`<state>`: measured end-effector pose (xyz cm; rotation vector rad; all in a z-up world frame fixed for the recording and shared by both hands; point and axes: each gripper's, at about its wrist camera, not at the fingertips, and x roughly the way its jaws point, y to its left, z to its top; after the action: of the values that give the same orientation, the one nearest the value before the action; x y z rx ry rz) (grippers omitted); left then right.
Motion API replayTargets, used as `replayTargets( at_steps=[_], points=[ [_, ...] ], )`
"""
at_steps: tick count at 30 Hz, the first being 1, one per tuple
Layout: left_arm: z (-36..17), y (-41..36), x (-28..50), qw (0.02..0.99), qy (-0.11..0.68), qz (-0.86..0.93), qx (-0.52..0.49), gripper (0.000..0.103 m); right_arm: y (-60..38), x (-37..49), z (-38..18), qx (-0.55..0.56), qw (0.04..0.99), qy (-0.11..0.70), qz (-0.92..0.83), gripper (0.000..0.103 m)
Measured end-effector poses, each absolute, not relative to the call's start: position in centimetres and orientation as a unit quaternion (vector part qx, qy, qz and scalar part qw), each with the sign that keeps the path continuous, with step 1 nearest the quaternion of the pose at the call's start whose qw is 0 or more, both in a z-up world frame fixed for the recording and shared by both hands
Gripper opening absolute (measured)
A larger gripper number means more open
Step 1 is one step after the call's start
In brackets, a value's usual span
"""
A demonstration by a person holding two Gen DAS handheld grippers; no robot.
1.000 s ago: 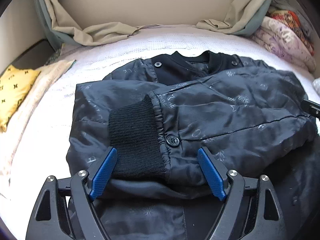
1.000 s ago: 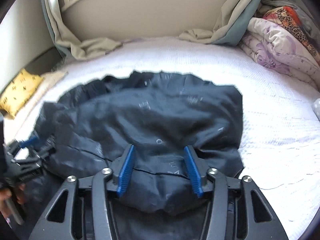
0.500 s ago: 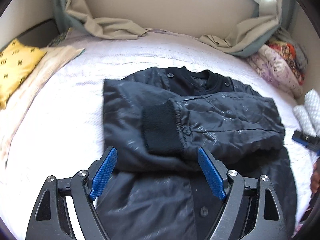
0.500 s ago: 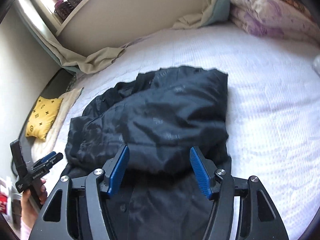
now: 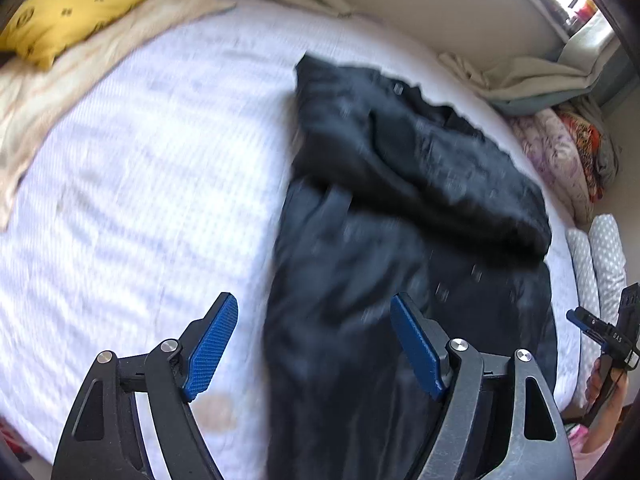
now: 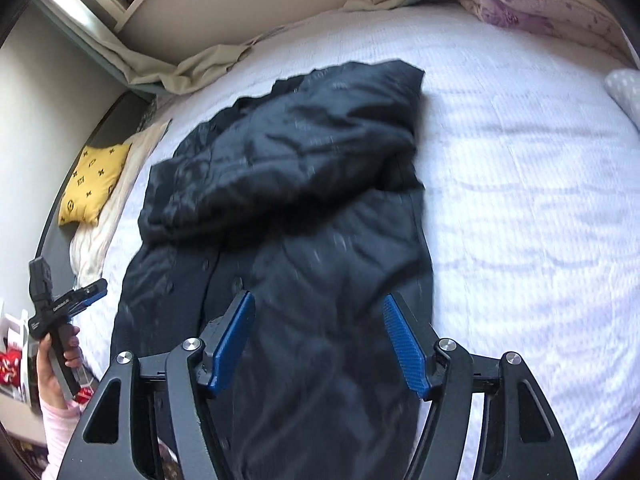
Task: Fold large clothes
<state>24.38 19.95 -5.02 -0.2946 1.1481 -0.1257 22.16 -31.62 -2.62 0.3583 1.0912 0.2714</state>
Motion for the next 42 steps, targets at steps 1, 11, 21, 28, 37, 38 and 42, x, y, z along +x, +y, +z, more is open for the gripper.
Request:
replayTargets(
  at_steps=[1, 11, 21, 28, 37, 38, 42],
  points=[
    [-5.3, 20.2, 23.9, 0.824, 0.547, -0.059, -0.14, 0.081, -32.0, 21.4, -2.9, 0.174, 0.828, 0.517, 0.13, 0.065],
    [-9.4, 21.6, 18.0, 0.755, 0.606, -0.105, -0.227, 0.081, -35.4, 15.9, -7.5, 0.262, 0.774, 0.558, 0.149, 0.065],
    [-11.1, 19.1, 13.8, 0.732, 0.624, -0.144, -0.235, 0.067, -34.5, 12.3, -11.3, 0.31, 0.714, 0.597, 0.195, 0.065],
    [-12.0, 19.2, 13.3, 0.706, 0.628, -0.16, -0.285, 0.033, -33.0, 12.0, -12.1, 0.326, 0.687, 0.605, 0.235, 0.048],
    [-10.3, 20.3, 12.6, 0.716, 0.591, -0.18, -0.326, 0.025, -32.8, 11.6, -10.9, 0.347, 0.695, 0.57, 0.267, 0.013],
    [-10.1, 20.7, 12.5, 0.717, 0.586, -0.183, -0.33, 0.025, -33.0, 11.5, -10.8, 0.354, 0.696, 0.564, 0.269, 0.013],
    [-7.8, 21.1, 11.6, 0.731, 0.56, -0.198, -0.335, 0.023, -33.6, 10.7, -10.0, 0.384, 0.693, 0.536, 0.291, 0.012]
  ],
)
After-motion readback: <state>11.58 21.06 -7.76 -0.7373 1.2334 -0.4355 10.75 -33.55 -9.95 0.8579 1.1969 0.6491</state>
